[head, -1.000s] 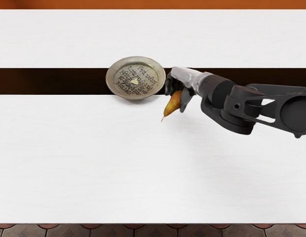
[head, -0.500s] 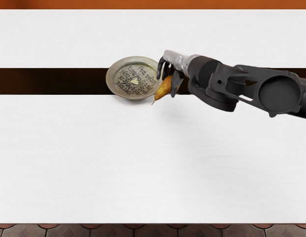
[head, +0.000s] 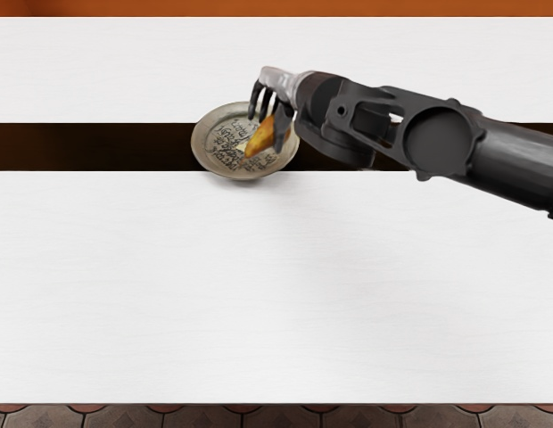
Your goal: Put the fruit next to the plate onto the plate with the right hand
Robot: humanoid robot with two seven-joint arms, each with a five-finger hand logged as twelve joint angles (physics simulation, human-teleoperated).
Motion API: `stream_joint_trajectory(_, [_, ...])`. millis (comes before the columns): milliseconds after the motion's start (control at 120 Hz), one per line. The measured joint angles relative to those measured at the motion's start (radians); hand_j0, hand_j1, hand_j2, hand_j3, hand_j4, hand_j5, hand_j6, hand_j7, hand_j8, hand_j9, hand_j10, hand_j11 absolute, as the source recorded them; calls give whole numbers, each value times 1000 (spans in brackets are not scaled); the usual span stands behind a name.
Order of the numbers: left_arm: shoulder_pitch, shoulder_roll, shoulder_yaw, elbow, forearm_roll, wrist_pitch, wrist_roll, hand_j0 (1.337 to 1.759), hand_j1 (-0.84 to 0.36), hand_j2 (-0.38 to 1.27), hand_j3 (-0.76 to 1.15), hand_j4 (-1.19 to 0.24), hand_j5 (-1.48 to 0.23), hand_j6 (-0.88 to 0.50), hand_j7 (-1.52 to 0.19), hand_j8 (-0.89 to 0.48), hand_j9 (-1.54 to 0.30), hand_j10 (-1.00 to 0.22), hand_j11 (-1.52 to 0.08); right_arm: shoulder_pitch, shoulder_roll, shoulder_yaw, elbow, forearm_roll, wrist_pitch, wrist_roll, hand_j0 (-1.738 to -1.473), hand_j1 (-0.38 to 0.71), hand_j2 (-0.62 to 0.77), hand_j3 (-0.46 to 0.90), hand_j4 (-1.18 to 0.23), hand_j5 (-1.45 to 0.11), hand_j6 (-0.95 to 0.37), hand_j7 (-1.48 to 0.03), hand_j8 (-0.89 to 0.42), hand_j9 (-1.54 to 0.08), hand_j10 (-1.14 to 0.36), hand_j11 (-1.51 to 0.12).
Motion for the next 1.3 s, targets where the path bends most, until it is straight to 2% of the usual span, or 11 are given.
stream_joint_trajectory(158, [0,0,0,0,0,0,0,1658,349,0,0,0,0,0,0,0,0,0,0,23,53,10,-112,1,28,0,-1657,295,513,0,-708,-902,-652,-912,-543,-916,-700,-917])
stream_joint_trajectory(375, [-2,0,0,0,0,0,0,1658,349,0,0,0,0,0,0,0,0,0,0,55,67,15,-195,0,53,0,-1658,286,480,0,-700,-885,-646,-899,-545,-905,-690,-905])
stream_joint_trajectory(1300, [0,0,0,0,0,0,0,1658,349,0,0,0,0,0,0,0,0,0,0,85,69,122,-247,4,157,0,-1658,283,481,0,-701,-879,-648,-896,-552,-901,-689,-900])
